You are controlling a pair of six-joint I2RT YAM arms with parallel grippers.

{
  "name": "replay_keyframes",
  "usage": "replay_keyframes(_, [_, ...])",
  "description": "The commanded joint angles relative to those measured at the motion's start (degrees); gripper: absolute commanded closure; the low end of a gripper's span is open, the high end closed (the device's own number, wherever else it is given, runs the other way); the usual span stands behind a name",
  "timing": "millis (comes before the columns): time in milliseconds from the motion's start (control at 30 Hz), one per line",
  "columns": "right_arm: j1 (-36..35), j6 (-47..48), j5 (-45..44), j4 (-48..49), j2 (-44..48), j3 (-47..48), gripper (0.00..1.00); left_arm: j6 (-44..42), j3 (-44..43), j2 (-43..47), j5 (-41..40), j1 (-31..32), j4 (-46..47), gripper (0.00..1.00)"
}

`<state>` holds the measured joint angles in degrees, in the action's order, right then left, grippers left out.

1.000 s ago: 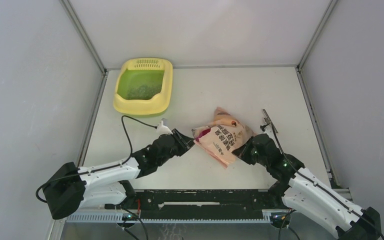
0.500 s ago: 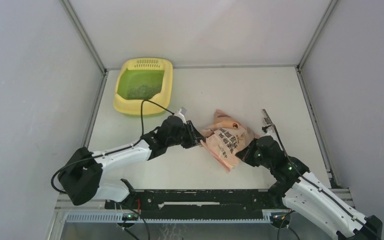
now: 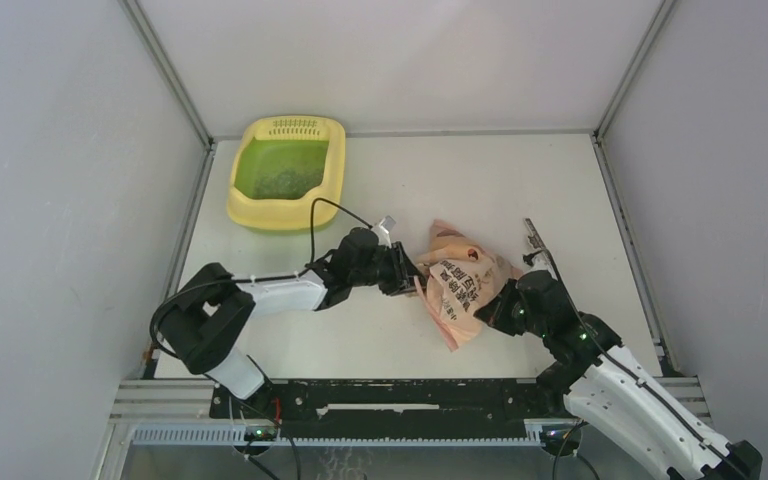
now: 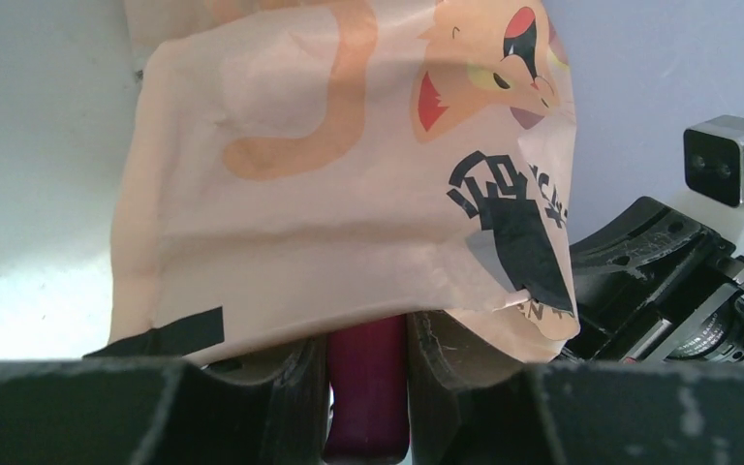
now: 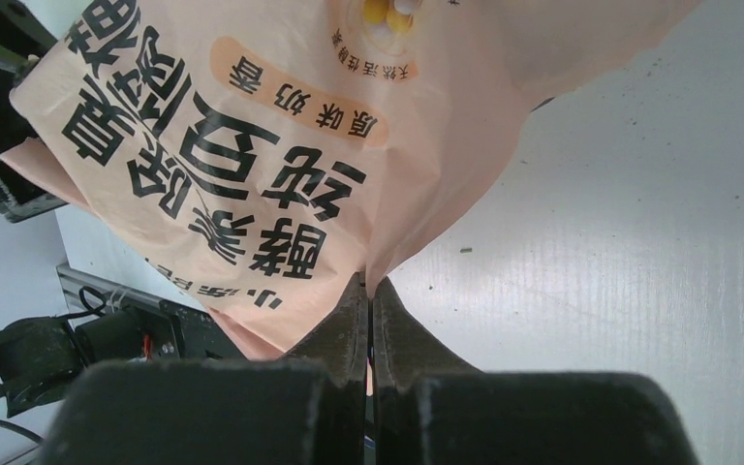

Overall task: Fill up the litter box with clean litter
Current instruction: 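Scoop the cat litter from the cat litter bag.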

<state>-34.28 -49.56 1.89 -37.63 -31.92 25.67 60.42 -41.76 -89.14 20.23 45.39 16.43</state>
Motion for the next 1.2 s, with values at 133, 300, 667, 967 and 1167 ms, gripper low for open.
replay_keyframes(133, [3.5, 3.2, 5.0, 2.4, 0.2, 2.8, 1.0, -0.8, 3.5, -1.8, 5.3, -0.4, 21.0, 0.94])
replay_keyframes(300, [9.9, 5.9, 8.5, 3.5, -0.9, 2.8, 1.0, 0.6, 13.2, 0.6, 8.6, -2.8, 34.7, 0.95])
replay_keyframes(667, [21.0, 10.0, 14.4, 7.3, -5.0, 2.8, 1.0, 9.2, 27.2, -2.8, 10.9, -4.7, 63.0, 0.96])
replay_keyframes(967, [27.3, 13.8, 15.5, 7.5, -7.7, 3.6, 1.0, 2.4, 35.8, 15.0, 5.9, -4.8, 46.6, 0.97])
replay_keyframes(1167, [30.4, 15.3, 17.5, 7.5, -8.1, 3.6, 1.0, -1.7, 38.8, 26.9, 3.3, -5.0, 33.1, 0.97])
